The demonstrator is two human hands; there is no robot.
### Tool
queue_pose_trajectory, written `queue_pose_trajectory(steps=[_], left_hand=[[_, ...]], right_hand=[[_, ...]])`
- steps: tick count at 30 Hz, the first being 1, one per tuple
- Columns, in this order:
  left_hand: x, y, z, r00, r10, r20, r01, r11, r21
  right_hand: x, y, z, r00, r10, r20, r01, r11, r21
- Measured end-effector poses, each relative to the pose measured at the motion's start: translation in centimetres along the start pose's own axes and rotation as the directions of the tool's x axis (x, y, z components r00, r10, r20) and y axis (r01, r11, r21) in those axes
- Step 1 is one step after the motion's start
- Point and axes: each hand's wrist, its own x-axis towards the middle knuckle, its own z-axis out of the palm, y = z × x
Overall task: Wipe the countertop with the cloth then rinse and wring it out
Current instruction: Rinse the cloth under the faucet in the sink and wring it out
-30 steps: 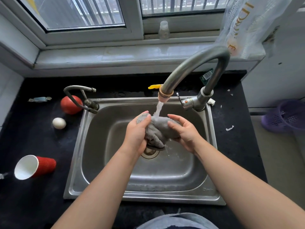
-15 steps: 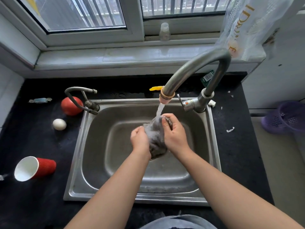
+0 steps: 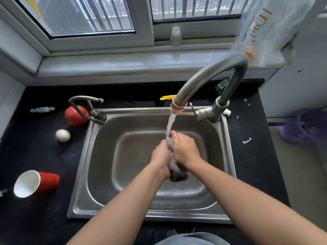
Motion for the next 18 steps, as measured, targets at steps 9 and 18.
queue_pose_trajectory(steps=[9, 18], left_hand=[[-0.7, 3.0, 0.2, 0.975, 0.131, 0.178, -0.167, 0.965, 0.202], [-1.0, 4.9, -2.9, 0.835, 0.524, 0.166, -0.549, 0.815, 0.187]], right_hand=[[1.0, 0.5, -0.9, 0.983, 0.179, -0.032, -0.175, 0.980, 0.099], [0.0, 2.9, -3.0, 0.946, 0.078, 0.314, -0.207, 0.892, 0.403]])
